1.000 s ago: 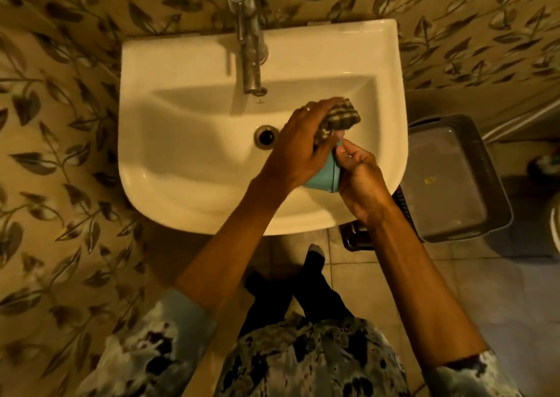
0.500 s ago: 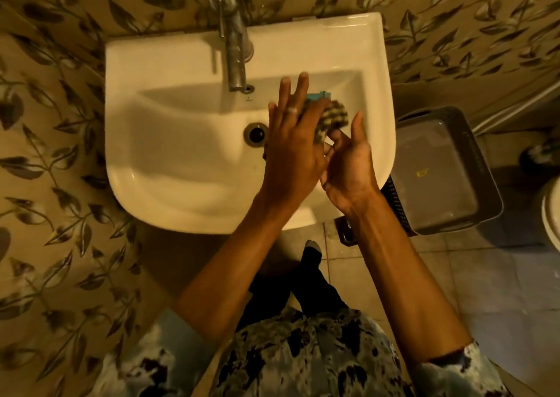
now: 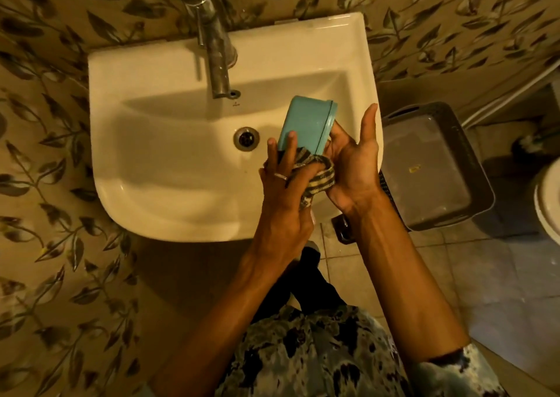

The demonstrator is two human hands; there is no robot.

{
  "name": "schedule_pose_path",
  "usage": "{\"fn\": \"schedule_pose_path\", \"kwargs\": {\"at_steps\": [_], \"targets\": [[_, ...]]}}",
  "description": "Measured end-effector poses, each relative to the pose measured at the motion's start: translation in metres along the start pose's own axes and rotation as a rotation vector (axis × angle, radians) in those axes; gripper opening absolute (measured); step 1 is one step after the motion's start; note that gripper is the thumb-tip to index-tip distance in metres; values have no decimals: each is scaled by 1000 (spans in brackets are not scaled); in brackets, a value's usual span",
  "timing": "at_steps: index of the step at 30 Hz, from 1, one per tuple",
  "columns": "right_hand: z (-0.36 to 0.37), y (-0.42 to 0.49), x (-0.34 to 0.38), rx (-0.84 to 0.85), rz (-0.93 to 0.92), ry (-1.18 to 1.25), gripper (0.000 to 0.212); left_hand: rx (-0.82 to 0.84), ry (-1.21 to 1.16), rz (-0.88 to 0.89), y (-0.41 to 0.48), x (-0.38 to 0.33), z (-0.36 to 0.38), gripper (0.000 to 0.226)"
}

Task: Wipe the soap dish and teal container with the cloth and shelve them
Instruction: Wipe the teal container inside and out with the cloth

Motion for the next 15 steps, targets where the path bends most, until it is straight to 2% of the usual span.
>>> {"fn": "schedule_pose_path", "kwargs": {"at_steps": [2, 5, 8, 12, 15], "targets": [[5, -2, 0, 38, 22, -71, 89, -37, 20, 2, 7, -3, -7, 49], [12, -7, 0, 74, 52, -187, 92, -101, 46, -12, 34, -13, -26, 29], [18, -11, -9, 133, 106, -223, 96, -111, 62, -11, 68, -19, -45, 31], [15, -8, -10, 152, 93, -154, 100, 35, 76, -11, 103, -22, -56, 34], [6, -5, 3, 155, 38, 28, 104, 43, 83, 45, 75, -30, -42, 36]]}}
Point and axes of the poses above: each hand's wrist, its own y-axis towards the middle knuckle, its own z-axis out of the palm, x = y × z, the point moved 4 cm from there along y, towards the middle knuckle, and after that the axes turned 6 degrees about x, right-handed, at the moved point
